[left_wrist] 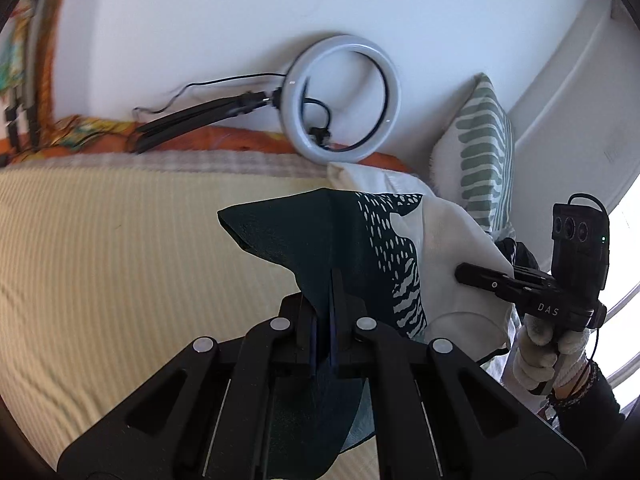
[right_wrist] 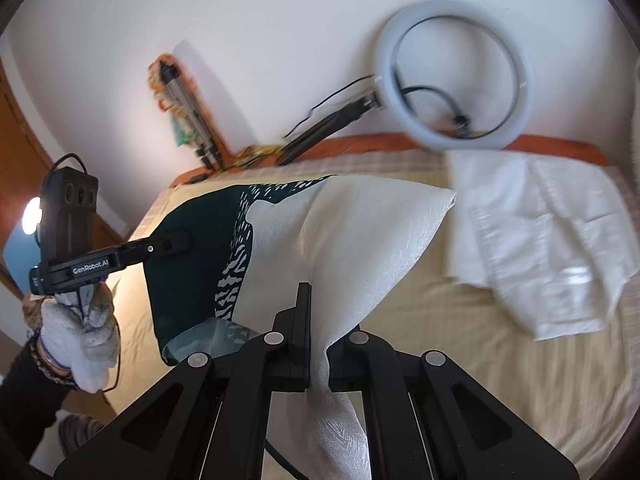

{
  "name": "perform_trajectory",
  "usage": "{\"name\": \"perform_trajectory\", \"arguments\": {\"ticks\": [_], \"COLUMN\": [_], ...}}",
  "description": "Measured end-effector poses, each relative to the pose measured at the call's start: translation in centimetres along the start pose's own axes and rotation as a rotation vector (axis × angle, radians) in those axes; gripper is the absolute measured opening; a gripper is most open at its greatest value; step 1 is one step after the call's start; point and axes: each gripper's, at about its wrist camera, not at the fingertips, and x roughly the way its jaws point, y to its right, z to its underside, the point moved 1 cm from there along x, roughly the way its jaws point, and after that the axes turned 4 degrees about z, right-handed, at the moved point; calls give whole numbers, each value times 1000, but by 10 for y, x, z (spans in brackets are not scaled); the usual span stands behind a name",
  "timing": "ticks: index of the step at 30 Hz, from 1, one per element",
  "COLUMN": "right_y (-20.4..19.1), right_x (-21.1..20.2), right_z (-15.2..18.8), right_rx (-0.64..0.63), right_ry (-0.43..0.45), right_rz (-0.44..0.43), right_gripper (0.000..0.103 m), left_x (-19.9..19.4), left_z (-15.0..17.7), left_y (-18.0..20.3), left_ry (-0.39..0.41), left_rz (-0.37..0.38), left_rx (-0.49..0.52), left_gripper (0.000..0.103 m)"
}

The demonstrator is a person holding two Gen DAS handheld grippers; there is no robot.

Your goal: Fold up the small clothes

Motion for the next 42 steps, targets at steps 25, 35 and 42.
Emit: {"name": "perform_trajectory", "arguments": {"ticks": [25, 35, 42], "right_y": [227, 256, 272], "right_x": [7, 46, 55], "right_z": [-80, -79, -78], "right_rx": [-4, -9, 23], "right_ry": [53, 22, -17], "right_rz": [304, 463, 589], "right_gripper": [3, 8, 32], "left_x": [248, 263, 262], "left_z": [-96, -82, -80], "left_y": [120, 121, 113], "left_ry": [-17, -15, -6], "left_rz": [35, -163, -295], "left_rx": [97, 250, 271], "left_gripper": [2, 2, 30]}}
